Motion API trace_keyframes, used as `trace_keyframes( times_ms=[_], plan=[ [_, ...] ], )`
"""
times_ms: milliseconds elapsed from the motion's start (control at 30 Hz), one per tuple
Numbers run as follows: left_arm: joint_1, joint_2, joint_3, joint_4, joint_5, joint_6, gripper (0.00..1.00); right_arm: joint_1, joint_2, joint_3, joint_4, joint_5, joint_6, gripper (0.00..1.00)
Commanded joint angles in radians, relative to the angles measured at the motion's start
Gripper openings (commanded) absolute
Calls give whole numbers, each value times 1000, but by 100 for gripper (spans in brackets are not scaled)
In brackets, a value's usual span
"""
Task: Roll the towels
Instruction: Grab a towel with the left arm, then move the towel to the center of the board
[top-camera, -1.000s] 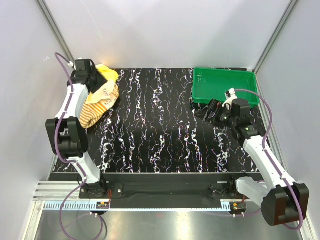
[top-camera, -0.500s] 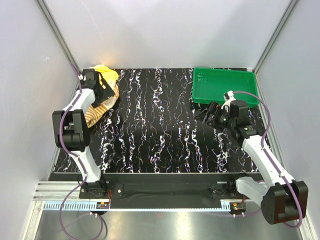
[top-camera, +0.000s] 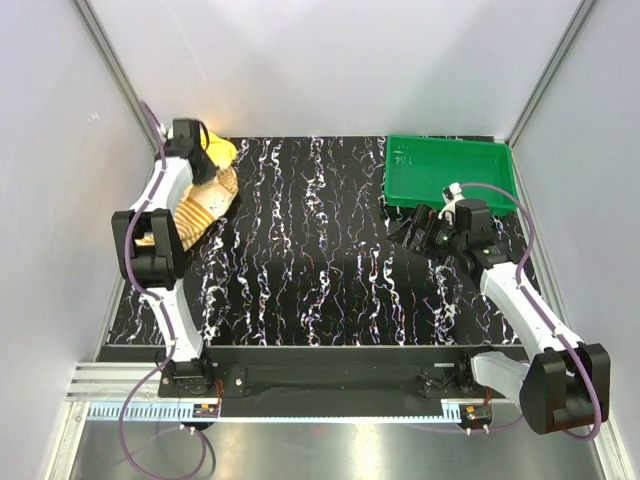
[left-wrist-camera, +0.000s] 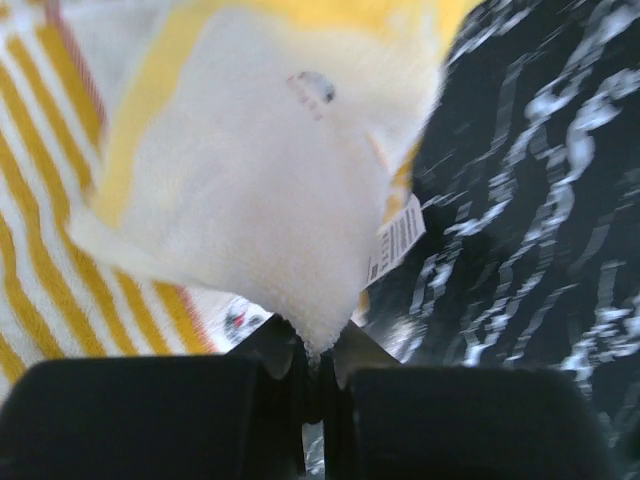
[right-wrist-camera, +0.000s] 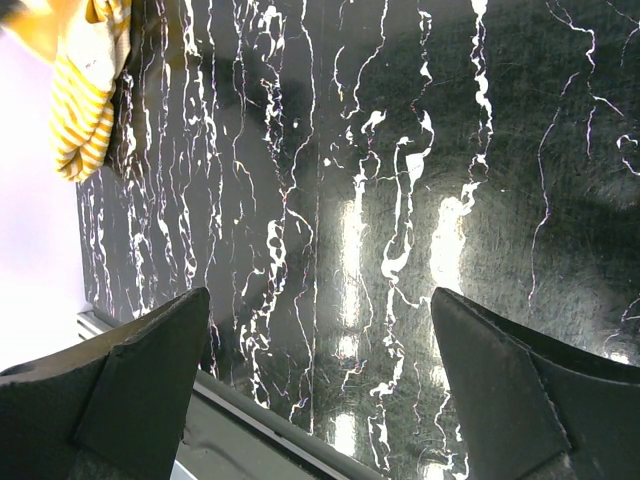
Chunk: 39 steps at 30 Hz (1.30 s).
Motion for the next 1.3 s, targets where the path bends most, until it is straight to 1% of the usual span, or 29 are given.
trace_keyframes(
  times_ms=[0,33,67,100,133,233,267,300,333,367,400,433,467,500,533,567,600,633,667,733,800,833,933,967,1033,1067,1167,1233,1267],
  plan=[
    [-34,-28,208,-53,-2,27,0,2,-16,26,0,9,-18,100],
    [-43,-28,316,-81,20,30,0,2,-28,33,-12,19,-18,100],
    [-43,-29,390,-107,45,38,0,2,-35,50,-24,42,-18,100],
    [-77,-25,457,-164,72,41,0,2,-42,59,-53,54,-18,100],
    [-89,-21,610,-195,124,46,0,2,-57,70,-72,69,-20,100],
    [-155,-40,790,-314,195,55,0,2,-91,122,-156,141,-22,100],
    [-170,-101,806,-331,215,52,0,2,-100,147,-178,169,-22,100],
    [-186,-150,770,-334,229,43,0,2,-110,154,-210,174,-22,100],
    [-187,-276,709,-321,267,12,0,2,-133,161,-221,178,-18,100],
    [-187,-352,531,-298,287,-2,0,2,-145,165,-230,180,-14,100],
    [-186,-432,438,-234,300,-14,0,2,-159,164,-241,177,-5,100],
    [-186,-587,349,-200,318,-31,0,3,-183,162,-245,174,1,100],
    [-186,-659,244,-171,332,-39,0,2,-194,153,-247,163,8,100],
    [-184,-728,89,-138,337,-46,1,2,-203,145,-245,152,11,100],
    [-184,-858,-7,-120,356,-49,6,2,-214,138,-242,135,20,100],
    [-184,-921,-90,-94,353,-51,12,2,-216,119,-239,99,21,100],
    [-183,-984,-260,-84,344,-54,28,2,-216,110,-231,79,28,100],
    [-183,-1093,-337,-74,306,-56,42,3,-213,99,-227,59,37,100],
    [-181,-1139,-406,-66,285,-56,54,3,-209,73,-219,5,43,100],
    [-177,-1219,-573,-74,261,-60,70,16,-190,50,-193,-32,57,100],
    [-177,-1242,-660,-100,278,-71,78,34,-171,27,-193,-38,61,100],
    [-177,-1261,-744,-101,301,-69,82,60,-153,21,-198,-32,63,100],
    [-177,-1328,-851,-126,275,-88,82,111,-119,-3,-204,-20,72,100],
    [-177,-1354,-905,-129,262,-91,82,156,-111,-23,-201,-4,78,100],
    [-177,-1431,-950,-133,239,-105,82,203,-79,-48,-166,8,103,100],
    [-177,-1448,-974,-143,234,-112,82,250,-64,-71,-134,23,113,100],
    [-177,-1485,-991,-164,228,-135,82,304,27,-95,-75,34,143,100],
    [-181,-1485,-1002,-198,223,-157,82,350,118,-76,-35,43,150,100],
    [-181,-1483,-1002,-202,223,-166,82,350,152,-65,-32,46,146,100]
  ],
)
